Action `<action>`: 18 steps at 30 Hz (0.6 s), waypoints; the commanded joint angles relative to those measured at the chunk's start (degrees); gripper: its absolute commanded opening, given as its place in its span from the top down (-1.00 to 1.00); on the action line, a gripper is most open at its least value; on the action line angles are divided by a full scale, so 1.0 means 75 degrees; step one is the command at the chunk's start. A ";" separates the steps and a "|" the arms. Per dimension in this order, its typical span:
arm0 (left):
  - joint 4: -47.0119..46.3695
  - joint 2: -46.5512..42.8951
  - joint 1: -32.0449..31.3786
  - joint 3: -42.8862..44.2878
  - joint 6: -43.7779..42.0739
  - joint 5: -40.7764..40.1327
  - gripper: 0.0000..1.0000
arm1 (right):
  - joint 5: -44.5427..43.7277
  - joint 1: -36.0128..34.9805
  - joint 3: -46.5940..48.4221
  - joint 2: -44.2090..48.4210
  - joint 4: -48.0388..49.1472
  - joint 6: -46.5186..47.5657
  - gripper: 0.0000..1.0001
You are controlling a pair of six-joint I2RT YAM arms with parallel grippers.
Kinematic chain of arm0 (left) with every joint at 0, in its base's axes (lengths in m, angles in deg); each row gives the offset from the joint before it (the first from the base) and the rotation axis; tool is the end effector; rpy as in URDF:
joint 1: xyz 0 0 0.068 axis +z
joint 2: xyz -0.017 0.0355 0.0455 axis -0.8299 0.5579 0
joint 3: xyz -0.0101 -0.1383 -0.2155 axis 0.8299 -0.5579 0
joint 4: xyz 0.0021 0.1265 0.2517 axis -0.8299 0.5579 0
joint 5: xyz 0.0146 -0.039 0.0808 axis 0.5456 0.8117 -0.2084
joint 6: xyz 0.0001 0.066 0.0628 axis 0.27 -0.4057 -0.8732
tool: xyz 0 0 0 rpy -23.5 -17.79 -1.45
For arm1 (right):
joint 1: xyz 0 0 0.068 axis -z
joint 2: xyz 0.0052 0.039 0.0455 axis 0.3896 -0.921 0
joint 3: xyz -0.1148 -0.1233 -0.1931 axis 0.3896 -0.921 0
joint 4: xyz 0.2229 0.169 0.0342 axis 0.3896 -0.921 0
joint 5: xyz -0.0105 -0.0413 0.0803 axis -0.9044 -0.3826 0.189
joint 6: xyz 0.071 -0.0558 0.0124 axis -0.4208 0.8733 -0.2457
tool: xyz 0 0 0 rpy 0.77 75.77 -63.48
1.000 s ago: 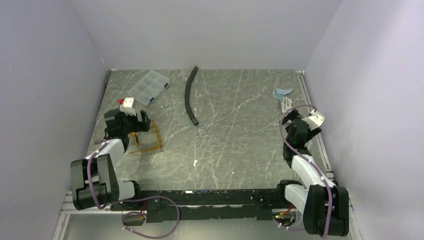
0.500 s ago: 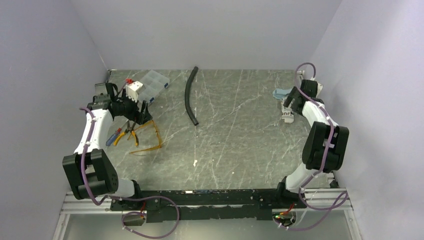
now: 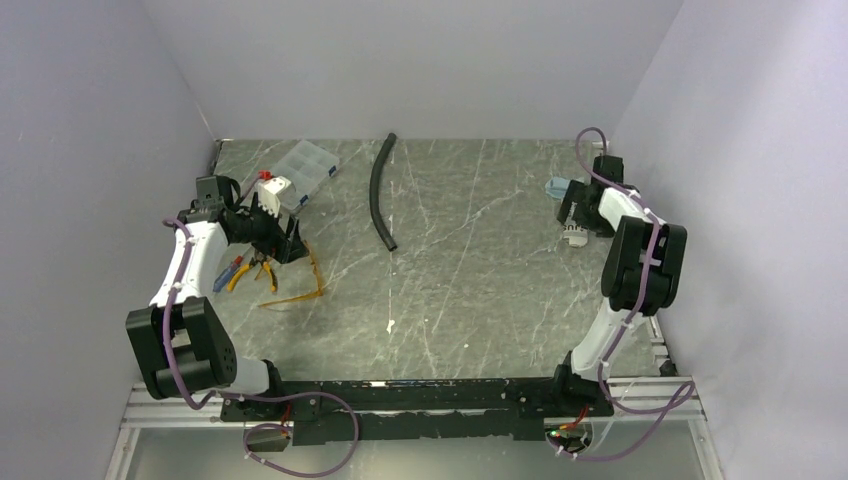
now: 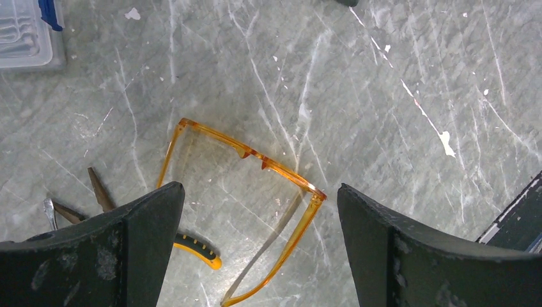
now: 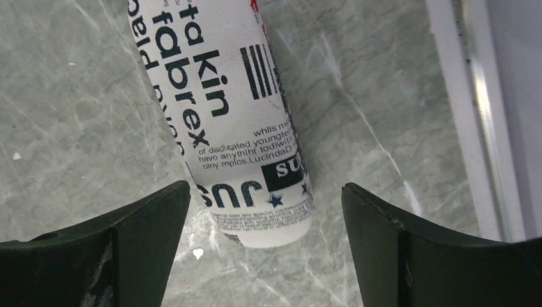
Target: Organize the sunglasses
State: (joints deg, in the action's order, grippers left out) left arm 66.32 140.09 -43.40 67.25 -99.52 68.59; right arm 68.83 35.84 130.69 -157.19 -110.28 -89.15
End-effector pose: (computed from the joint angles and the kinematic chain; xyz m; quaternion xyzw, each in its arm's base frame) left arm 0.3152 0.0153 0.2108 0.2650 0.8696 -0.2211 0.3530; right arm 0.4147 -0.1049 0.1297 0.2111 0.9354 -0.0616 0.2767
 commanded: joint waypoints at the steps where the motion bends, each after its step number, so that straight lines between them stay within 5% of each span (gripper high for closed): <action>1: 0.0029 0.0022 0.0007 0.0188 -0.0097 0.0458 -0.89 | 0.0322 -0.0022 0.0401 -0.0391 -0.0098 0.0280 -0.83; 8: -0.0010 -0.0013 -0.0004 0.0073 -0.0111 0.0404 -0.90 | 0.0506 -0.0090 0.0553 -0.0822 -0.0071 0.0381 -0.52; 16: 0.0036 -0.0011 -0.0013 0.0237 0.0091 0.0478 -0.90 | -0.0257 -0.0678 0.0390 -0.0554 -0.0010 0.0590 0.58; 18: 0.0079 -0.0027 -0.0027 0.0341 0.0206 0.0510 -0.90 | -0.0603 -0.1022 0.0108 -0.0122 0.0226 0.0624 0.67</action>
State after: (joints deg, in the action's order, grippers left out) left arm 66.30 140.20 -43.43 67.25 -99.13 69.64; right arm 69.12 32.16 132.75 -163.44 -111.14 -85.63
